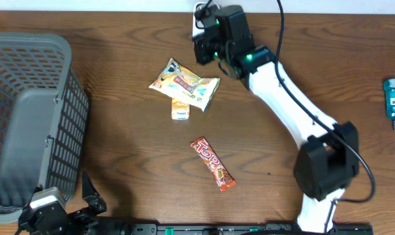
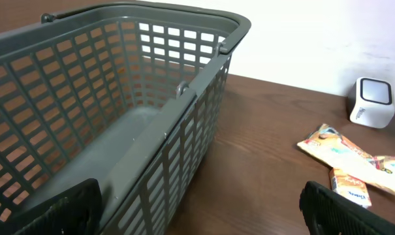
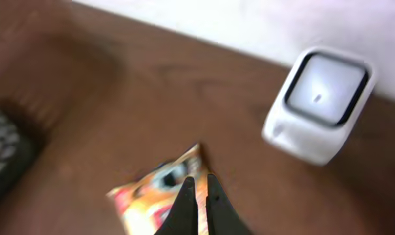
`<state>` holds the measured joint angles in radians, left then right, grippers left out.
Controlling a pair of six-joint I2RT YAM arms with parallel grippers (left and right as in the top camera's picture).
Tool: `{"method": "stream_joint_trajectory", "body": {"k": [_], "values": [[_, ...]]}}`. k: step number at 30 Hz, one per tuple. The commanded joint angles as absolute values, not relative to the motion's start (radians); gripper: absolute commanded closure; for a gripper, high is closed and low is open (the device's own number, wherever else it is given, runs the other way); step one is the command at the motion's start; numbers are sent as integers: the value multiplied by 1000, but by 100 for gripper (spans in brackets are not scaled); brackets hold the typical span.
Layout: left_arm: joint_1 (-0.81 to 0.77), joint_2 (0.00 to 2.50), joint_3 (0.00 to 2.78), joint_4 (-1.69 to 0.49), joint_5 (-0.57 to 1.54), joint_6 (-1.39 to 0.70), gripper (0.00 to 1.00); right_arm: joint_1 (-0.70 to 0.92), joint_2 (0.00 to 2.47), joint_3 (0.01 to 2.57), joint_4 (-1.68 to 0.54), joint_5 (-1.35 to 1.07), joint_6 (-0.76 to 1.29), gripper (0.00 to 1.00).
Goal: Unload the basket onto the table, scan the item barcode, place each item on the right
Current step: 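Hold and turn the snack bag against the white scanner face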
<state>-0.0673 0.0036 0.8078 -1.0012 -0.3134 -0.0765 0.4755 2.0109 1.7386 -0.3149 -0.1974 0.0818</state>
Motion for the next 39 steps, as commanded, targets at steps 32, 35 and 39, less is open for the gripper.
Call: {"method": "stream_joint_trajectory", "body": {"k": [32, 35, 39], "values": [[-64, 3, 735, -1099, -341, -147, 2, 594, 2376, 1812, -662, -57, -285, 15], [-64, 4, 735, -1099, -341, -147, 2, 587, 2421, 1812, -683, -103, -285, 41], [-64, 3, 735, -1099, -341, -147, 2, 570, 2404, 1839, -765, -197, -281, 98]]}}
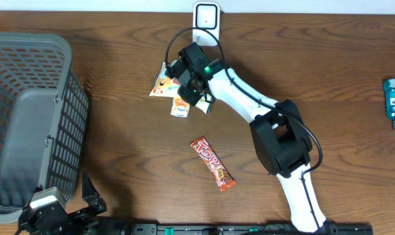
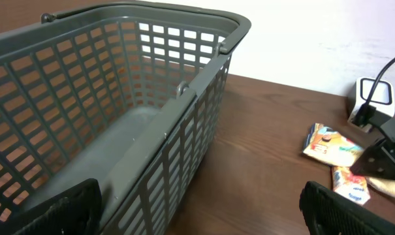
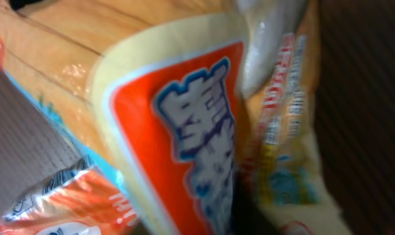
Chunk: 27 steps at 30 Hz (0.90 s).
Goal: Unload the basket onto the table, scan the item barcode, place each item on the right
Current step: 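Hold and turn the snack bag against the white scanner face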
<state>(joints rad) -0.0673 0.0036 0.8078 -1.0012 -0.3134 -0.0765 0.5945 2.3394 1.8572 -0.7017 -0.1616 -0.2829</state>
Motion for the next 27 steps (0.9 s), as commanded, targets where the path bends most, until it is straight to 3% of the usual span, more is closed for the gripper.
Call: {"method": "stream_joint_trajectory", "body": {"k": [1, 9, 17, 19, 24, 26, 27], "values": [[-64, 3, 735, -1099, -341, -147, 2, 568, 2387, 1857, -783, -215, -276, 99], [-64, 4, 735, -1099, -341, -147, 2, 553, 2209, 2022, -953, -351, -276, 99], [-64, 3, 735, -1099, -341, -147, 2, 546, 2014, 2031, -1026, -413, -225, 99], [-64, 4, 735, -1099, -341, -147, 2, 538, 1961, 2031, -1046, -493, -131, 99], [-64, 3, 735, -1099, -341, -147, 2, 479, 1837, 2031, -1119, -664, 344, 98], [-64, 3, 735, -1099, -341, -147, 2, 440, 1799, 2031, -1153, -791, 479, 94], [-64, 3, 735, -1099, -341, -147, 2, 423, 1785, 2031, -1162, -848, 541, 97]]}}
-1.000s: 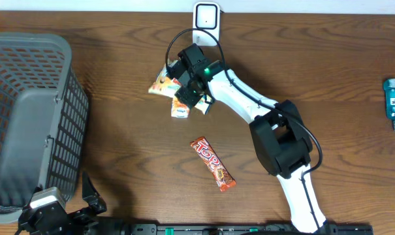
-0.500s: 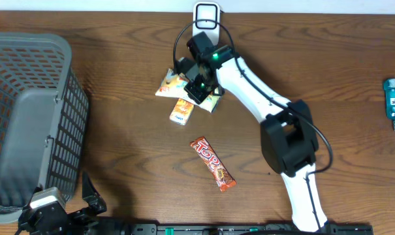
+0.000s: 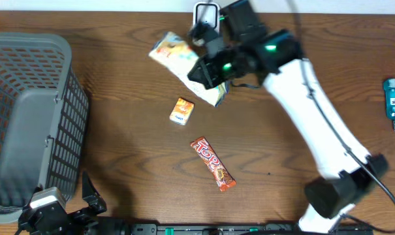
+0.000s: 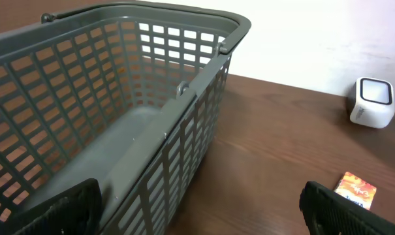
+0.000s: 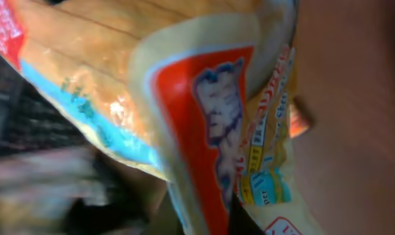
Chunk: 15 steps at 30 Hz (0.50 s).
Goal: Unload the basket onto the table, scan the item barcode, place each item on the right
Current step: 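Hold and turn the snack bag against the white scanner face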
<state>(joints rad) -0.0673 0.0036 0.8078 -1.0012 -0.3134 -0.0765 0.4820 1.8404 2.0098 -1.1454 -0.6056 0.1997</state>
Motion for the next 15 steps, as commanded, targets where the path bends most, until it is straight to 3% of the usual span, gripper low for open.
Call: {"method": "stream_joint_trajectory", "body": {"k": [1, 8, 15], "values": [[-64, 3, 735, -1099, -341, -147, 2, 405, 1772, 2031, -1178, -910, 610, 98], [-64, 4, 735, -1099, -341, -147, 2, 299, 1734, 2031, -1364, -1159, 1027, 99], [-64, 4, 735, -1099, -341, -147, 2, 268, 1736, 2030, -1463, -1267, 1133, 99]]}}
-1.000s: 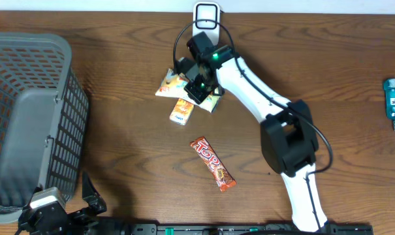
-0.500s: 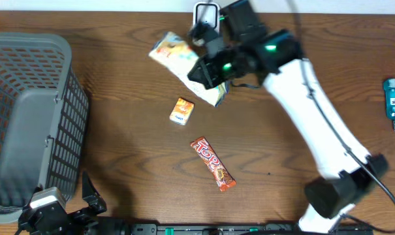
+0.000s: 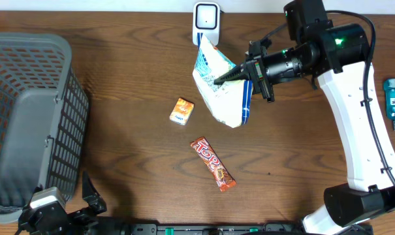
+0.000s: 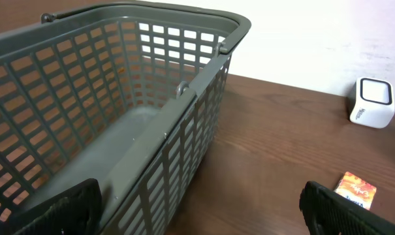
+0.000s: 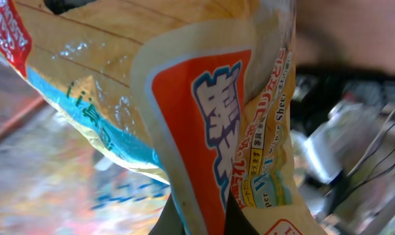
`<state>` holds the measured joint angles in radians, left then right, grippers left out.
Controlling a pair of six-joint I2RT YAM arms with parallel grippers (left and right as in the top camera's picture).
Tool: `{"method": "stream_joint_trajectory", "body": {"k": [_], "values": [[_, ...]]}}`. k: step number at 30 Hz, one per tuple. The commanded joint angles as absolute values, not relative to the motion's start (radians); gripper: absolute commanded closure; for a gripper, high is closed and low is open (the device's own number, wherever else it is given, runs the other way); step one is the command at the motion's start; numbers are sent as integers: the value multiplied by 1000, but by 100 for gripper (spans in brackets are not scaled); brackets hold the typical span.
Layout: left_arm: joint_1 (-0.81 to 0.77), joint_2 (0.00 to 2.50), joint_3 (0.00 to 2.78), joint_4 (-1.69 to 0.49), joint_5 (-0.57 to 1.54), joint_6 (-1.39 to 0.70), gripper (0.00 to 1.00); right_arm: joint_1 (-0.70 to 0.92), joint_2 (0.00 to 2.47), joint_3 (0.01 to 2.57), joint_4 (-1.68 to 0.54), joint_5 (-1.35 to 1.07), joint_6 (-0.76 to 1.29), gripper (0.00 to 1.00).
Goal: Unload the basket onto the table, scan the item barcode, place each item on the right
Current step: 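Hold and turn the snack bag against the white scanner face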
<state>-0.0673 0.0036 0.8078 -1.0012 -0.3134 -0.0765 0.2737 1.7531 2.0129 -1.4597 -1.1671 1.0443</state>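
Observation:
My right gripper (image 3: 224, 77) is shut on a snack bag (image 3: 221, 88), held in the air just below the white barcode scanner (image 3: 205, 15) at the table's back edge. The bag's white and blue back faces the overhead camera. In the right wrist view the bag's printed front (image 5: 204, 111) fills the frame, pinched between the fingers (image 5: 174, 219). My left gripper (image 4: 197, 209) rests open at the front left corner, beside the grey basket (image 4: 112, 124). The scanner (image 4: 372, 102) shows far right in the left wrist view.
A small orange packet (image 3: 181, 111) lies left of the bag, also seen as the orange packet (image 4: 355, 190). A red candy bar (image 3: 213, 163) lies in the middle front. A blue bottle sits at the right edge. The grey basket (image 3: 27, 117) fills the left side.
My right gripper has moved right and turned, so the bag hangs below the scanner with its white and blue back up instead of its printed front. The left arm is still.
My right gripper was shut and empty near the scanner, above the bag on the table. Then it was down on the bag beside the orange packet. Then it held the bag lifted left of the scanner, and now holds it turned over below the scanner.

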Motion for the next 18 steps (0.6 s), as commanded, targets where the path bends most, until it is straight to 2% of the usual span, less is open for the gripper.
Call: {"method": "stream_joint_trajectory", "body": {"k": [1, 5, 7, 13, 18], "values": [[-64, 4, 735, -1099, -341, -147, 2, 268, 1736, 2030, -1463, -1267, 1133, 99], [-64, 4, 735, -1099, -341, -147, 2, 268, 1736, 2030, -1451, -1255, 1116, 99], [-64, 3, 735, -1099, -341, -147, 2, 269, 1736, 2030, -1418, -1243, 1031, 99], [-64, 4, 735, -1099, -341, -147, 2, 270, 1736, 2030, -1324, -1209, 576, 99], [-64, 3, 735, -1099, -341, -147, 2, 292, 1736, 2030, -1257, -1004, 290, 99]]}}
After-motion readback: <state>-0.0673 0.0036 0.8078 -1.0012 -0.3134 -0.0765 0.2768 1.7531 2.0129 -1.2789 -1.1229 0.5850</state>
